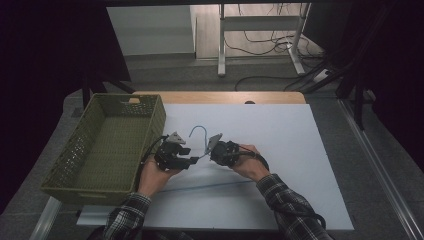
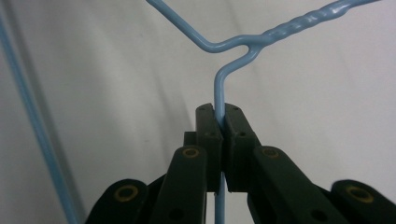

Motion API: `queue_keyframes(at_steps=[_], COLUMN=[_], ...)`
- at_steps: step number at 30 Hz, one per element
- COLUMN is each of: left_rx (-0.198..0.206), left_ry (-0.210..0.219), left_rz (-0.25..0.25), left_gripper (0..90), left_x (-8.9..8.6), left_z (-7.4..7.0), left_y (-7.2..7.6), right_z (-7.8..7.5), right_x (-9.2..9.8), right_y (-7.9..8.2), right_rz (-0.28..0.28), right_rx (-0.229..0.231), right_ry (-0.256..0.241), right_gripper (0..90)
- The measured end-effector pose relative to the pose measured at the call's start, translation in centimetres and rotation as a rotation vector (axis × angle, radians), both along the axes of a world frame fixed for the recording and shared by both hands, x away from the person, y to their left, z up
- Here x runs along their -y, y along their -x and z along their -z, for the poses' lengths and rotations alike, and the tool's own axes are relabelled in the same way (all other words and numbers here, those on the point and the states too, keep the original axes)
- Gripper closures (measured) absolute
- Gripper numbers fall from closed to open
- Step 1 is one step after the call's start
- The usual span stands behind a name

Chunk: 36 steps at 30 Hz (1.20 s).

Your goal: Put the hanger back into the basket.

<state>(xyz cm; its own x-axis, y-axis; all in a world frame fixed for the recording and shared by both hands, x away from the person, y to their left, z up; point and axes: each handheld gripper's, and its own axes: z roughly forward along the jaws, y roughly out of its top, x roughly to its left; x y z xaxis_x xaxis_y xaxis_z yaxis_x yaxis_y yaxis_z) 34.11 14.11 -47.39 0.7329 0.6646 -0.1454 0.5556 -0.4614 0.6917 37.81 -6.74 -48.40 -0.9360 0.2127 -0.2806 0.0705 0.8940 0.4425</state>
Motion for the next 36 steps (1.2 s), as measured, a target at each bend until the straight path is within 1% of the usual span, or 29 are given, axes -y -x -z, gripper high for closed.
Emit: queue_keyframes(at_steps=[1, 3, 4, 6, 7, 8, 9, 10, 12, 13, 15, 17, 18, 19, 20, 22, 23, 24, 25, 26, 27, 28, 29, 31, 32, 33, 34, 35, 36], left_rx=[0.002, 0.004, 0.003, 0.003, -0.001, -0.006, -0.011, -0.011, -0.039, -0.039, -0.064, -0.092, -0.103, -0.116, -0.126, -0.142, -0.152, -0.156, -0.158, -0.144, -0.144, -0.147, -0.147, -0.157, -0.143, -0.15, -0.14, -0.139, -0.132], left_ry=[0.008, 0.027, 0.036, 0.033, 0.036, 0.04, 0.038, 0.038, 0.047, 0.047, 0.068, 0.077, 0.076, 0.069, 0.057, 0.049, 0.062, 0.069, 0.07, 0.08, 0.08, 0.109, 0.109, 0.146, 0.148, 0.157, 0.162, 0.161, 0.16], left_rz=[0.012, 0.041, 0.052, 0.07, 0.076, 0.08, 0.099, 0.099, 0.139, 0.139, 0.171, 0.192, 0.205, 0.218, 0.224, 0.234, 0.246, 0.25, 0.253, 0.246, 0.246, 0.255, 0.255, 0.269, 0.267, 0.274, 0.266, 0.264, 0.259], left_gripper=[46.8, 46.2, 46.1, 46.4, 48.3, 48.3, 50.8, 51.7, 54.0, 54.9, 55.6, 63.0, 63.0, 68.7, 68.7, 75.3, 79.1, 85.1, 85.1, 86.6, 86.8, 86.9, 87.0, 87.1, 87.1, 87.2, 87.2, 87.2, 87.2], left_x=[0.0, 0.1, 0.1, 0.3, 0.3, 0.4, 0.5, 0.5, 0.8, 0.8, 1.0, 1.2, 1.4, 1.6, 1.8, 2.1, 2.2, 2.2, 2.3, 2.4, 2.4, 2.3, 2.3, 2.3, 2.3, 2.3, 2.4, 2.5, 2.5], left_z=[-0.3, -0.8, -0.9, -1.2, -1.3, -1.3, -1.4, -1.4, -1.7, -1.7, -1.8, -1.9, -1.9, -1.8, -1.8, -1.6, -1.5, -1.5, -1.6, -1.7, -1.7, -1.9, -1.9, -2.0, -2.1, -2.1, -2.2, -2.2, -2.2], left_y=[0.1, 0.2, 0.3, 0.4, 0.4, 0.4, 0.4, 0.4, 0.4, 0.4, 0.5, 0.5, 0.5, 0.5, 0.5, 0.6, 0.6, 0.6, 0.7, 0.9, 0.9, 1.0, 1.0, 0.9, 1.1, 1.0, 1.2, 1.2, 1.3], right_z=[-0.5, -0.8, -1.1, -1.7, -2.4, -2.4, -2.9, -2.9, -3.6, -3.6, -3.9, -4.0, -4.0, -3.9, -3.9, -3.9, -3.9, -3.9, -3.9, -3.7, -3.7, -3.8, -3.9, -4.1, -4.3, -4.6, -5.0, -5.9, -6.4], right_x=[0.2, 0.4, 0.6, 1.0, 1.4, 1.4, 1.8, 1.8, 2.5, 2.5, 2.9, 3.3, 3.3, 3.5, 3.5, 3.7, 3.8, 3.8, 3.8, 3.9, 3.9, 4.2, 4.3, 4.5, 4.7, 4.9, 5.3, 6.1, 6.5], right_y=[0.4, 0.5, 0.7, 1.0, 1.6, 1.6, 2.0, 2.0, 2.8, 2.8, 3.2, 3.7, 3.7, 4.0, 4.0, 4.2, 4.2, 4.3, 4.3, 4.2, 4.2, 4.1, 4.1, 4.1, 4.2, 4.2, 4.2, 4.3, 4.3], right_rz=[-0.005, -0.017, -0.011, -0.024, -0.024, -0.024, -0.041, -0.041, -0.046, -0.046, -0.052, -0.065, -0.065, -0.072, -0.072, -0.077, -0.077, -0.076, -0.076, -0.067, -0.067, -0.058, -0.051, -0.043, -0.033, -0.022, -0.017, 0.009, 0.03], right_rx=[0.012, 0.019, 0.022, 0.035, 0.042, 0.042, 0.059, 0.059, 0.073, 0.073, 0.076, 0.089, 0.089, 0.09, 0.09, 0.091, 0.091, 0.09, 0.09, 0.076, 0.076, 0.055, 0.056, 0.056, 0.053, 0.046, 0.04, 0.045, 0.03], right_ry=[-0.006, -0.009, -0.012, -0.024, -0.031, -0.031, -0.03, -0.03, -0.035, -0.035, -0.043, -0.048, -0.048, -0.054, -0.054, -0.065, -0.07, -0.074, -0.074, -0.072, -0.072, -0.088, -0.093, -0.098, -0.111, -0.127, -0.14, -0.179, -0.214], right_gripper=[86.1, 86.1, 86.1, 86.1, 86.1, 86.1, 86.1, 86.1, 86.1, 86.1, 86.1, 86.0, 86.0, 86.0, 86.0, 86.0, 86.0, 85.9, 85.9, 85.5, 85.5, 84.5, 83.9, 82.4, 78.3, 74.9, 72.6, 67.4, 66.8])
